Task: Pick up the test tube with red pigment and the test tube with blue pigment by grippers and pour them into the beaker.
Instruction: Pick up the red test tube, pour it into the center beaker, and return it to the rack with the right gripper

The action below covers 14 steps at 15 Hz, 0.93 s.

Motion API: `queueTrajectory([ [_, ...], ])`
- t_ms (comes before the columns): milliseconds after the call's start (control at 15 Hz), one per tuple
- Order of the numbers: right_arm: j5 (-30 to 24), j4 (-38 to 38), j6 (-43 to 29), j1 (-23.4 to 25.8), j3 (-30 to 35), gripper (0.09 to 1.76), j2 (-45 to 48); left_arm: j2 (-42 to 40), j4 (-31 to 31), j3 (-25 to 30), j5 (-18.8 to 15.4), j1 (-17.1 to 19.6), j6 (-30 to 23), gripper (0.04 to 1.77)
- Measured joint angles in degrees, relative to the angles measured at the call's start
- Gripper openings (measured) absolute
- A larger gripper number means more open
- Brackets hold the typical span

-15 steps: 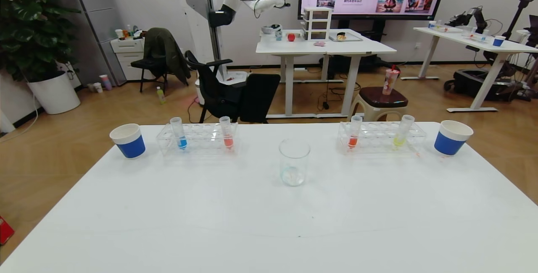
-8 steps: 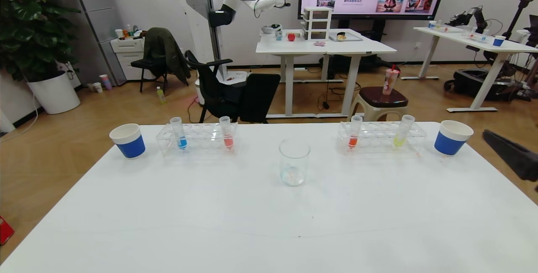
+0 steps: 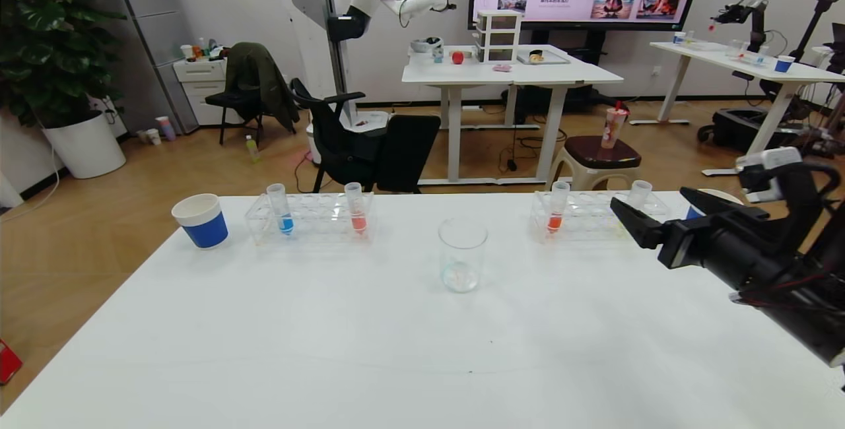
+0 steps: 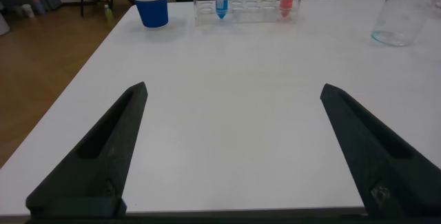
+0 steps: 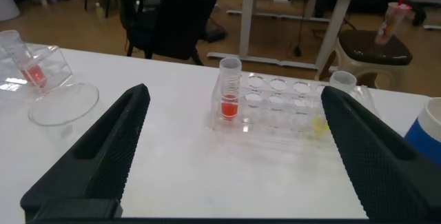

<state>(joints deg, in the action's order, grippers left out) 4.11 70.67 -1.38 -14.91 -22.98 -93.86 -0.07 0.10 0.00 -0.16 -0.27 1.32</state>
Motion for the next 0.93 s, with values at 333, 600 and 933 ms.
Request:
queueTrajectory([
  [333, 0.6, 8.5, 0.0, -0.7, -7.2, 1.74, -17.6, 0.0, 0.0, 0.0, 0.0, 0.0, 0.0, 1.75],
  [600, 0.6, 9.1, 0.0, -1.1, -15.9, 1.74, -27.7, 0.0, 0.0, 0.0, 0.0, 0.0, 0.0, 1.75],
  [933, 3.6, 9.1, -0.1, -0.9, -26.2, 1.74, -35.4, 0.0, 0.0, 0.0, 0.0, 0.0, 0.0, 1.75],
])
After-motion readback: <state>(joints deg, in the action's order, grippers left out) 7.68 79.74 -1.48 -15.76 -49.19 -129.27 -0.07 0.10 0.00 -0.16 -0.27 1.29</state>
